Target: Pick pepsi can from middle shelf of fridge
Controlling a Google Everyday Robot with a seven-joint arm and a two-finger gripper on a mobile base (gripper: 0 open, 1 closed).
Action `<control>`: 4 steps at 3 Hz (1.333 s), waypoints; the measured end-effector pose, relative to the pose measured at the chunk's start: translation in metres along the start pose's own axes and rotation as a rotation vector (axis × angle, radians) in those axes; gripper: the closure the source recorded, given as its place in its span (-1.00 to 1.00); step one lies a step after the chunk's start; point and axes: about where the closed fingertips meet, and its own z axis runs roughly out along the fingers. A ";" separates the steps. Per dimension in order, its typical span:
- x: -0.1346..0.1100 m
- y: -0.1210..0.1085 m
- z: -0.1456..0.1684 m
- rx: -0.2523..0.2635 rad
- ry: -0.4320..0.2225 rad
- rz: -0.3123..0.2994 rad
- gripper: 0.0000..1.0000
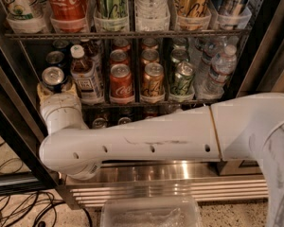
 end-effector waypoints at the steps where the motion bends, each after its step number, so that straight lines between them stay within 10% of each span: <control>1: -0.002 0.027 0.008 -0.087 0.023 -0.023 1.00; 4: -0.018 0.056 0.015 -0.192 0.017 -0.072 1.00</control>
Offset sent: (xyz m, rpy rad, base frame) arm -0.0204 0.1082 0.0195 -0.1157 -0.0085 0.3543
